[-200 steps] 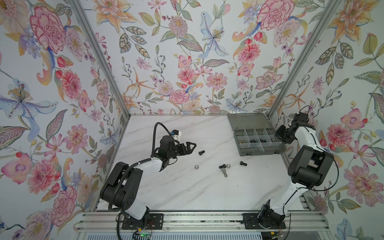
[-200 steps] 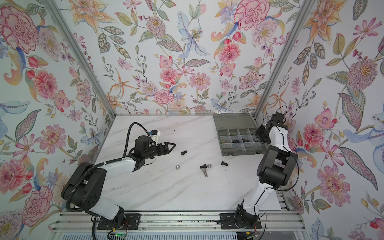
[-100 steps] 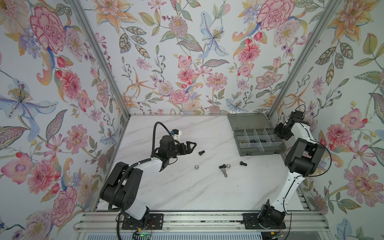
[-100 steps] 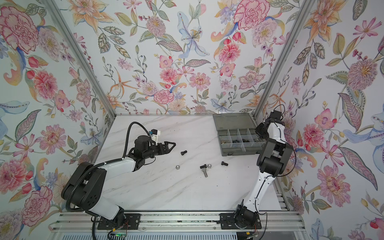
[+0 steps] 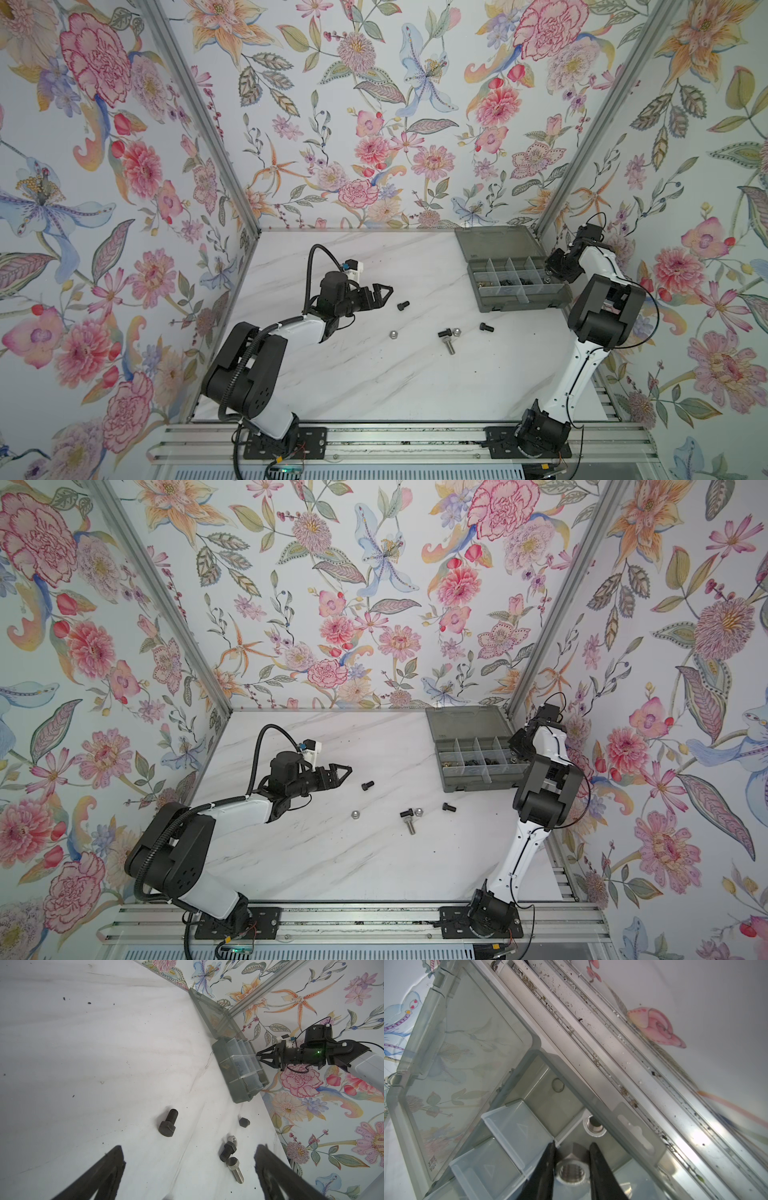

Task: Sort the screws and nuts into containers
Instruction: 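Lower the silver hex nut into a compartment and open the right gripper, then move the open right gripper back over a silver hex nut on the table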

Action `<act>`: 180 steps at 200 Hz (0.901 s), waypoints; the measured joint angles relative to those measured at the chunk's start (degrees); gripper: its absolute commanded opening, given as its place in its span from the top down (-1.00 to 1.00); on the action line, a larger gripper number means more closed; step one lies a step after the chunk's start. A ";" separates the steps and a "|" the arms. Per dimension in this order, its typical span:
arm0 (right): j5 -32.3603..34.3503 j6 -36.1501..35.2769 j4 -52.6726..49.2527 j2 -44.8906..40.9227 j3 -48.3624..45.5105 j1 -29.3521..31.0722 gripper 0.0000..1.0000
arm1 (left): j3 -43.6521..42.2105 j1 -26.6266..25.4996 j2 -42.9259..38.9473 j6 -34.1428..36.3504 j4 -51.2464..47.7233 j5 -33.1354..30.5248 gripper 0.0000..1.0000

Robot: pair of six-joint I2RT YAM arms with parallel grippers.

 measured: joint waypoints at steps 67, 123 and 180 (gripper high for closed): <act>-1.18 -0.07 -0.04 -0.24 -0.02 -0.02 0.32 | 0.00 0.02 -0.02 0.00 0.00 -0.02 -0.99; -2.99 -0.66 -2.05 -8.39 -4.50 0.48 0.21 | 0.00 0.00 -0.02 0.02 -0.22 -0.04 -0.99; -3.17 -2.69 -5.44 -24.00 -14.47 7.48 0.14 | 0.00 0.02 -0.02 0.24 -1.31 -0.11 -0.99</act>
